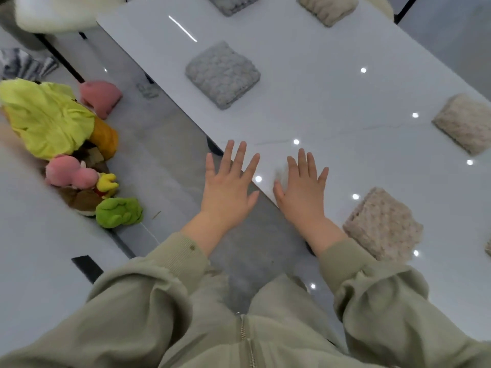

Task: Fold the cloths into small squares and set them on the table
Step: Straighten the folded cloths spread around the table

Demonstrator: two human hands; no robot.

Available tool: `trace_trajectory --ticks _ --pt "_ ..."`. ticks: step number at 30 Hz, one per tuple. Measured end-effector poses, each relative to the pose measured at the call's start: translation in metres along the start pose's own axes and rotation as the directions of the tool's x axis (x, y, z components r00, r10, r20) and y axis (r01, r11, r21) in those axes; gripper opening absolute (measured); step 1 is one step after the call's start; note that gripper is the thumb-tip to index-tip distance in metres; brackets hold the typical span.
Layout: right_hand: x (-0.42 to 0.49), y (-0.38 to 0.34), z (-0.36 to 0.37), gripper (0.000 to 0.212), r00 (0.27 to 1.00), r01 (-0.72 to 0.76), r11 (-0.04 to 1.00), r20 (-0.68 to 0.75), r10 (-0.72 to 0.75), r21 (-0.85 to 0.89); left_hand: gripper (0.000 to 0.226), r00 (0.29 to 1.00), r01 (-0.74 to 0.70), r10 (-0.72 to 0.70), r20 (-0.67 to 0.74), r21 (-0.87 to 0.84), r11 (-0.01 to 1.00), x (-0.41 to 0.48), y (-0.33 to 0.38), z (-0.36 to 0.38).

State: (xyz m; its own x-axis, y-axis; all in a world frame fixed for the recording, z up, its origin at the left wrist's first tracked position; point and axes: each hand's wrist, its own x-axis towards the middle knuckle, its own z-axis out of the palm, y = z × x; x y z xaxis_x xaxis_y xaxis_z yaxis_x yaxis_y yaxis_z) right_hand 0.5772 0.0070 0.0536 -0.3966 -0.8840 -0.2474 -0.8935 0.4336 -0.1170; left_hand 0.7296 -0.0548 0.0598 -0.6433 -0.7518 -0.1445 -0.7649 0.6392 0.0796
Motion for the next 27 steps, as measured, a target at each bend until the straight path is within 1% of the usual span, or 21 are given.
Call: trace_trajectory --ticks 4,9,12,15,20,24,27 --pt "0.022 -0.043 -0.005 0.061 0.995 -0.102 0.994 -0.008 0.102 0.028 0.074 0.997 -0.078 0.077 0.015 0.010 0.997 0.022 -0.051 -0.012" --pt "0.049 -0.054 -0.008 0.061 0.969 -0.243 0.967 -0.027 0.246 0.076 0.074 0.979 -0.201 0.199 0.048 0.037 0.979 0.071 -0.072 -0.016" --pt "0.071 -0.053 -0.005 0.060 0.943 -0.328 0.938 -0.028 0.333 0.115 0.073 0.958 -0.281 0.279 0.059 0.036 0.959 0.109 -0.079 -0.014" --pt "0.099 -0.057 0.000 0.059 0.927 -0.369 0.918 -0.017 0.376 0.147 0.073 0.936 -0.347 0.342 0.080 0.060 0.936 0.149 -0.087 -0.013" --pt "0.134 -0.076 -0.005 0.058 0.882 -0.464 0.867 0.001 0.472 0.180 0.073 0.878 -0.466 0.459 0.133 0.020 0.885 0.191 -0.104 -0.023" --pt "0.144 -0.090 -0.011 0.058 0.868 -0.476 0.831 0.005 0.496 0.289 0.071 0.833 -0.536 0.529 0.164 -0.005 0.844 0.212 -0.120 -0.029" --pt "0.154 -0.097 -0.012 0.057 0.865 -0.459 0.798 -0.010 0.502 0.390 0.073 0.801 -0.589 0.589 0.112 -0.030 0.807 0.231 -0.141 -0.024"
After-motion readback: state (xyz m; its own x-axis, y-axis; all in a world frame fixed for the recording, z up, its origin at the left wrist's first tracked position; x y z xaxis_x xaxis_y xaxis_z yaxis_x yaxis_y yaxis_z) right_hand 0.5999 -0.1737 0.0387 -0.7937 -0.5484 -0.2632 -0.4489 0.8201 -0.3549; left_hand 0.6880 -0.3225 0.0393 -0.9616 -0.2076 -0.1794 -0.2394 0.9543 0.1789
